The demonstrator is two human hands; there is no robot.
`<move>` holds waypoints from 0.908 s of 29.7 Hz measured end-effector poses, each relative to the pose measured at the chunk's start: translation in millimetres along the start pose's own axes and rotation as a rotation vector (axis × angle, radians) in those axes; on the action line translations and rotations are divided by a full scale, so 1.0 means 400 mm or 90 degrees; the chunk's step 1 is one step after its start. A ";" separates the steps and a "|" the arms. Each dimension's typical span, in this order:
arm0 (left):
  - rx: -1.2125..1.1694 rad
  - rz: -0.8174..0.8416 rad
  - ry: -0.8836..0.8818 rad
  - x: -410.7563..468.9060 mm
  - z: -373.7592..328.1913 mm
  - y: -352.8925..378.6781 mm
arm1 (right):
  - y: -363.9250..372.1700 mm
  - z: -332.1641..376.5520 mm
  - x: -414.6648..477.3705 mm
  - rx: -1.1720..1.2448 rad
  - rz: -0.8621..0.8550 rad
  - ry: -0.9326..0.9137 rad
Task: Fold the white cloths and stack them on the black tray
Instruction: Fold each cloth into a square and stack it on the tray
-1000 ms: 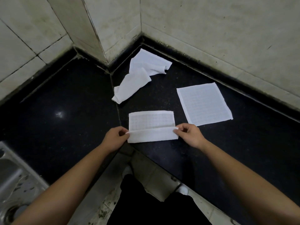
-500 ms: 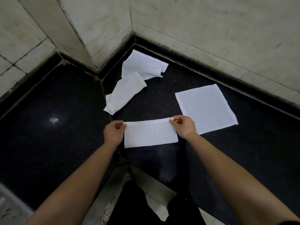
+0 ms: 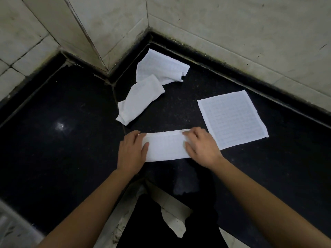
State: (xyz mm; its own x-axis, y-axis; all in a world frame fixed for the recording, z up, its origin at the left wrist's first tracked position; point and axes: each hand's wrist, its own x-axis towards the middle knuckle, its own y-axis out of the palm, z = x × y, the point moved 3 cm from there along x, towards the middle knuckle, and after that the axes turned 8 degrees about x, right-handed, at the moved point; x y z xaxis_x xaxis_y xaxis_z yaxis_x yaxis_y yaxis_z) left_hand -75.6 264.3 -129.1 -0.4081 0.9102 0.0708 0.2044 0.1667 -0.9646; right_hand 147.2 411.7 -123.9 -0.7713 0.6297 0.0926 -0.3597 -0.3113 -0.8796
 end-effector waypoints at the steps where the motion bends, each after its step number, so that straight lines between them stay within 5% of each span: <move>1: 0.050 0.029 0.074 -0.010 -0.011 0.007 | 0.013 0.014 -0.010 -0.042 0.033 -0.056; 4: 0.135 0.141 0.161 -0.031 -0.029 0.042 | 0.070 0.035 -0.026 -0.127 0.167 -0.081; 8: 0.185 0.253 0.108 -0.058 -0.007 0.086 | 0.105 0.010 -0.034 -0.158 0.262 0.005; 17: 0.206 0.287 0.116 -0.070 -0.004 0.070 | 0.087 0.005 -0.034 -0.186 0.305 0.022; 27: 0.205 0.338 0.292 -0.006 -0.019 0.043 | 0.062 0.017 -0.001 -0.176 0.365 -0.071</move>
State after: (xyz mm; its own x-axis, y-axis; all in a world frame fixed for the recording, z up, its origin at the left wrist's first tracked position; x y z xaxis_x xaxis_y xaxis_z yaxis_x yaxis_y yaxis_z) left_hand -64.5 267.8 -143.9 0.0959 0.9150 -0.3919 -0.0276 -0.3911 -0.9199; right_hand 134.8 398.9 -142.4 -0.8558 0.3364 -0.3929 0.2626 -0.3717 -0.8904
